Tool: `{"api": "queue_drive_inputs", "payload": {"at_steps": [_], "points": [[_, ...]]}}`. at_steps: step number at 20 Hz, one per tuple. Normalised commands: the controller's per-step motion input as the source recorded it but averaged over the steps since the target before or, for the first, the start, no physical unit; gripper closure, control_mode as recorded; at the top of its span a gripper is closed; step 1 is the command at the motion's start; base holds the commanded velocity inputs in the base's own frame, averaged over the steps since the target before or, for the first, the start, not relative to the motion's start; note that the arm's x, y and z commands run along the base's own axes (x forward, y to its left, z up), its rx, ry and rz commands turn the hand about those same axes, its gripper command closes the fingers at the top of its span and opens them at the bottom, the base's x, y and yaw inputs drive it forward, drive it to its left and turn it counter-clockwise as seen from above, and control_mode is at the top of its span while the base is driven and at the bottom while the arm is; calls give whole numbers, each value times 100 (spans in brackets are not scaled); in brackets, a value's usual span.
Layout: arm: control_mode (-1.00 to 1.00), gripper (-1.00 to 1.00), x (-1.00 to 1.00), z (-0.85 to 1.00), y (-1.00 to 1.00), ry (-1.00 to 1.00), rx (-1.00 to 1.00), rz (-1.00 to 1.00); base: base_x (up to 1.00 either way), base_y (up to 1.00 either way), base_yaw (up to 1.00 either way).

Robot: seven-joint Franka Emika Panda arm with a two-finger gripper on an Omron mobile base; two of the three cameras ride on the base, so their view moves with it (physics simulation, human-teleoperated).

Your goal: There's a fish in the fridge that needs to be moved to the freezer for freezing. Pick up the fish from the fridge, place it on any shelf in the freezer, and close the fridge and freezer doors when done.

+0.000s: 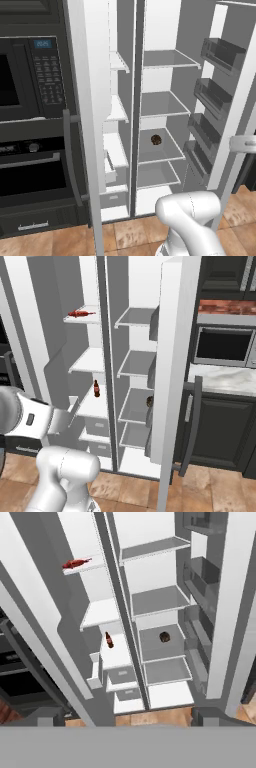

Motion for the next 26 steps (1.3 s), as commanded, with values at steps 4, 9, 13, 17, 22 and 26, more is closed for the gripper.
{"api": "queue_drive_inputs", "payload": {"at_steps": [4, 9, 13, 17, 22, 26], "points": [[-100, -100, -42, -8, -30, -12, 0, 0, 0, 0, 0], [-100, -100, -29, -1, -37, -15, 0, 0, 0, 0, 0], [-100, -100, 5, -11, -41, -12, 0, 0, 0, 0, 0], [-100, -100, 33, -1, -52, -11, 0, 0, 0, 0, 0], [-100, -100, 25, -35, -38, -14, 0, 0, 0, 0, 0], [-100, -100, 26, -49, -32, -23, 0, 1, 0, 0, 0]]}}
